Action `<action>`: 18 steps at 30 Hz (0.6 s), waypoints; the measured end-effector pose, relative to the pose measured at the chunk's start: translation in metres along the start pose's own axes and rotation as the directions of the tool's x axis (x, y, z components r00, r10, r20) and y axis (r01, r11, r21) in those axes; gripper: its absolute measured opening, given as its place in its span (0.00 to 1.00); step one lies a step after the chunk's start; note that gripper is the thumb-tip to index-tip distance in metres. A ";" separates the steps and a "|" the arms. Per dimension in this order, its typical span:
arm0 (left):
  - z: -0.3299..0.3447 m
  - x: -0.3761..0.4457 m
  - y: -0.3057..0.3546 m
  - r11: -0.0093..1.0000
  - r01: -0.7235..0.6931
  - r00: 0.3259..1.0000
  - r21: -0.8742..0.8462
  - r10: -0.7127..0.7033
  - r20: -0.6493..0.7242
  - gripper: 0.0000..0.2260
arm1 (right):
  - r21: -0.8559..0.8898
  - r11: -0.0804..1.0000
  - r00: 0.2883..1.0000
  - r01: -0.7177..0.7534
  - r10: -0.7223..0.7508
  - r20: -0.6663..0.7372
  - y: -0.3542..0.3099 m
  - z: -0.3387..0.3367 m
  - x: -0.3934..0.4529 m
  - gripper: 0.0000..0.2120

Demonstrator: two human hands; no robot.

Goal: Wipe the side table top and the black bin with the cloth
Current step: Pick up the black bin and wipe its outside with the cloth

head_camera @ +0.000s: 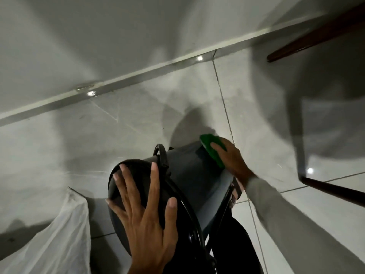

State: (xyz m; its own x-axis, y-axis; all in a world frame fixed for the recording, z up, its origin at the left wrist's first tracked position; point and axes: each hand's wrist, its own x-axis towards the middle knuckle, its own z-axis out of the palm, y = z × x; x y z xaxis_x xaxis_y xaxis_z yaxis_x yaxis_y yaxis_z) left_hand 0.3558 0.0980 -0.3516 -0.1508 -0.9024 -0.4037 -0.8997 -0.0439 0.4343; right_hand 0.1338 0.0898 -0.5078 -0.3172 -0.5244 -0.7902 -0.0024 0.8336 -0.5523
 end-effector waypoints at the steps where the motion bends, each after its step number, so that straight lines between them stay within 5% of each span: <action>1: 0.001 0.000 -0.002 1.000 -0.007 1.000 0.001 0.007 -0.008 0.28 | -0.029 0.999 0.999 -0.025 0.027 0.047 -0.011 0.005 0.016 0.18; 3: -0.003 -0.001 -0.011 0.999 0.034 0.999 -0.017 -0.034 -0.020 0.27 | -0.040 0.993 0.982 0.108 -0.101 0.157 -0.040 0.026 0.006 0.17; 5: -0.009 -0.001 -0.023 0.994 0.100 0.994 -0.036 -0.101 -0.030 0.28 | 0.039 0.930 0.894 0.365 -0.362 0.266 -0.057 0.047 -0.044 0.16; 7: -0.017 0.001 -0.035 0.989 0.144 0.989 -0.039 -0.145 -0.038 0.28 | 0.139 0.873 0.810 0.468 -0.487 0.326 -0.048 0.054 -0.111 0.17; 10: -0.025 0.004 -0.048 0.987 0.156 0.987 -0.040 -0.157 -0.029 0.27 | 0.094 0.875 0.826 0.474 -0.480 0.296 -0.017 0.042 -0.149 0.19; 14: -0.026 0.006 -0.053 0.989 0.140 0.990 -0.045 -0.141 -0.011 0.27 | -0.198 0.965 0.978 0.174 -0.193 -0.081 -0.025 0.032 -0.053 0.16; 16: -0.027 0.010 -0.053 0.992 0.118 0.993 -0.045 -0.119 -0.014 0.27 | -0.229 0.957 0.983 0.178 -0.184 -0.007 -0.053 0.041 -0.025 0.15; 18: -0.030 0.014 -0.059 0.992 0.122 0.992 -0.035 -0.122 -0.015 0.26 | -0.217 0.914 0.939 0.342 -0.326 0.106 -0.074 0.067 -0.046 0.14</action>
State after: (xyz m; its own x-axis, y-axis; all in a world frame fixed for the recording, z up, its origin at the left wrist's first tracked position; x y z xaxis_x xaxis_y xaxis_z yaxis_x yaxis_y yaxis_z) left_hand 0.4193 0.0751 -0.3586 -0.0333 -0.8968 -0.4412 -0.8967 -0.1682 0.4095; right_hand 0.2120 0.0409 -0.4482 -0.1964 -0.7829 -0.5903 -0.3167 0.6204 -0.7175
